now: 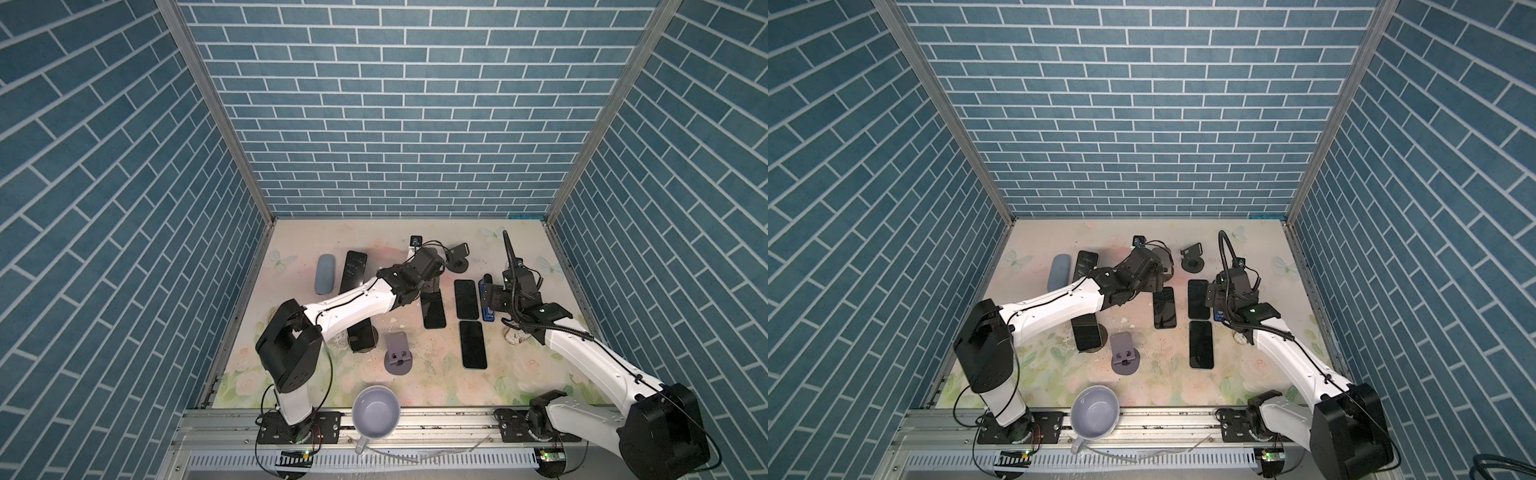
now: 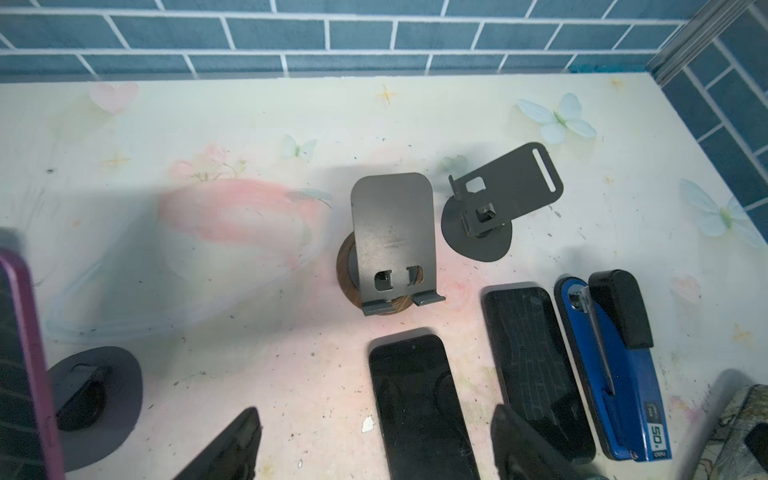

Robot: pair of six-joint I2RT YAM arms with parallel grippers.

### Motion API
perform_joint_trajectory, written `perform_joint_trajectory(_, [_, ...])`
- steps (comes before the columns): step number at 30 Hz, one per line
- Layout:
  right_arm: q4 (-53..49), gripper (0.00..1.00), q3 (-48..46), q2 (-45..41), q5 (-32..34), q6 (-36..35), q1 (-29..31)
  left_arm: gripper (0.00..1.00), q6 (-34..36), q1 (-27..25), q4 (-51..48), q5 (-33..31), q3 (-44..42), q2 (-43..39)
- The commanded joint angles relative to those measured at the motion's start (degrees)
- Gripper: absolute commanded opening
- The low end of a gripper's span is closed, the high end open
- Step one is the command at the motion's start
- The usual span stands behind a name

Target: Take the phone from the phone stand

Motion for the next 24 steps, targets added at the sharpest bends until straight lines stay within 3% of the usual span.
perform_joint_trajectory(1, [-0.08, 0.98, 2.79, 0.75, -5.41, 1.46, 0.04, 0.89, 2.05, -0.18, 5.42, -4.72, -4.35, -4.51])
perform_joint_trajectory(8, [-4.26, 0.99, 7.13, 2.91, -9.91, 2.25, 2.19, 0.93, 3.41, -0.03, 9.02, -9.85, -12.74, -14.22])
perform_joint_trajectory(18, [-9.06, 0.98, 14.67, 8.37, -8.37, 1.94, 13.65, 0.97, 3.34, 1.90, 5.94, -16.78, -21.66, -28.40])
perform_joint_trajectory(24, [-10.99, 0.99, 19.04, 11.80, -12.28, 4.40, 18.91, 1.00, 2.35, 2.67, 2.04, -20.82, -26.49, -36.68])
